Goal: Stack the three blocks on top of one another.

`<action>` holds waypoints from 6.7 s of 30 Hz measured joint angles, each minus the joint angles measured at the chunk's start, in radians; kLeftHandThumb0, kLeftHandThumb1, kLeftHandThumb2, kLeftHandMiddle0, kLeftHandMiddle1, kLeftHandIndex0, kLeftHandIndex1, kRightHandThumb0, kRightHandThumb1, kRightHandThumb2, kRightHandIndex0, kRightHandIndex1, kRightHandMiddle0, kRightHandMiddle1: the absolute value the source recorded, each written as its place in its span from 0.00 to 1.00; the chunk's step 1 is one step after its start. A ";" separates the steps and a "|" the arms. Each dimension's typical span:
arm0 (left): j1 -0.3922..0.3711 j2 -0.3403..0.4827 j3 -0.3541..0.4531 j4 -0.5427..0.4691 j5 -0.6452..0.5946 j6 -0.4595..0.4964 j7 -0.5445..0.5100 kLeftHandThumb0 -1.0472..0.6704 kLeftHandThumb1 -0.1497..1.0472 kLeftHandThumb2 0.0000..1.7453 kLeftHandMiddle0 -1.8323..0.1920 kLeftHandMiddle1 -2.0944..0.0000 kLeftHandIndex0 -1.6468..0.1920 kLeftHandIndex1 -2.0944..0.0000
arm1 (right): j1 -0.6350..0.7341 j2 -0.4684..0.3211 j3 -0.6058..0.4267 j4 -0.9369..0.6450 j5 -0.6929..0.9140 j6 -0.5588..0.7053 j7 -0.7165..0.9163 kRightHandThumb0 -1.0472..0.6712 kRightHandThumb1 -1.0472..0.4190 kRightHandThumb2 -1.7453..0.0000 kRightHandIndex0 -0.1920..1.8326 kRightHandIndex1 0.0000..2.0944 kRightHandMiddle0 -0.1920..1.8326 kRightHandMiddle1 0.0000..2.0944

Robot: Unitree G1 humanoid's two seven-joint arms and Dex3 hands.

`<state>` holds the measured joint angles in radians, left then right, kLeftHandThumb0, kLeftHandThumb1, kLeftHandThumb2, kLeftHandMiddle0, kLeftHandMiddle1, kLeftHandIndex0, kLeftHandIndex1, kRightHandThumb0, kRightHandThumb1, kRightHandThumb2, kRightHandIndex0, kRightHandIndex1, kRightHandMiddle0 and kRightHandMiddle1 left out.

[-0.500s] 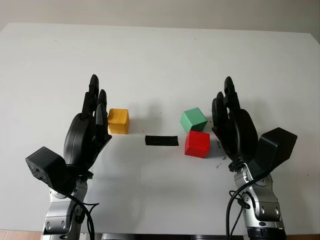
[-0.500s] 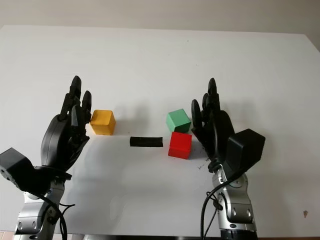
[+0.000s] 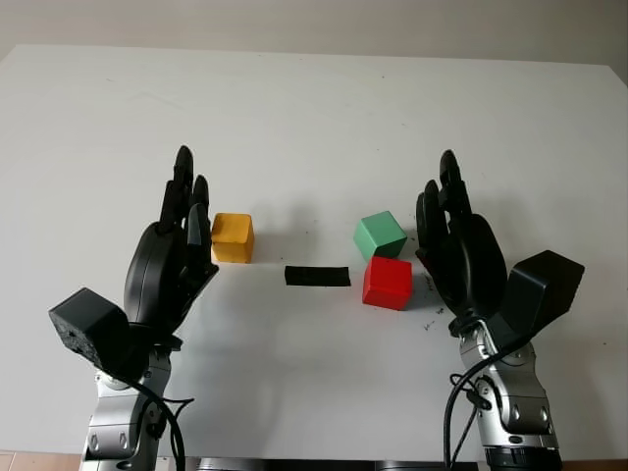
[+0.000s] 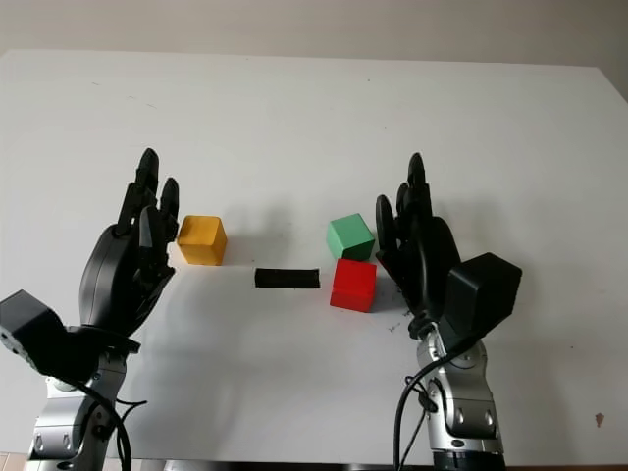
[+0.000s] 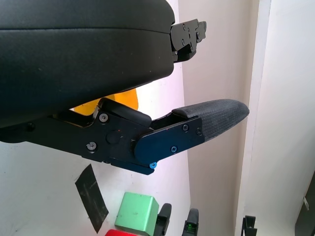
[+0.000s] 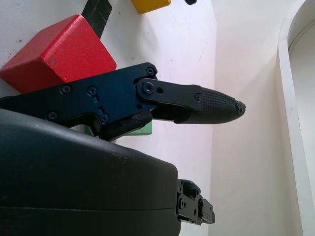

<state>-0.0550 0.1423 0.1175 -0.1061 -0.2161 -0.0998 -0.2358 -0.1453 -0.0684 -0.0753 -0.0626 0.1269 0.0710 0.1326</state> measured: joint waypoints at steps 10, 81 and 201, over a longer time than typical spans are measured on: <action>-0.029 0.015 0.058 0.002 0.192 -0.141 0.178 0.26 1.00 0.17 0.78 0.97 0.80 0.95 | 0.000 0.000 -0.001 0.000 0.000 -0.005 0.000 0.20 0.00 0.70 0.00 0.00 0.00 0.00; -0.048 0.000 0.043 0.004 0.183 -0.071 0.209 0.20 1.00 0.34 1.00 0.98 1.00 0.98 | -0.552 -0.775 0.304 0.478 -0.969 -1.244 -0.068 0.41 0.13 0.97 0.16 0.03 0.32 0.04; -0.027 -0.010 0.033 -0.042 0.186 -0.026 0.220 0.21 1.00 0.34 1.00 0.98 1.00 0.98 | -0.901 -0.558 0.570 0.604 -0.984 -1.136 0.094 0.26 0.13 0.97 0.12 0.01 0.26 0.00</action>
<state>-0.0825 0.1324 0.1502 -0.1486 -0.0297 -0.1262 -0.0159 -1.0465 -0.6267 0.4950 0.5411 -0.8571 -1.0650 0.2269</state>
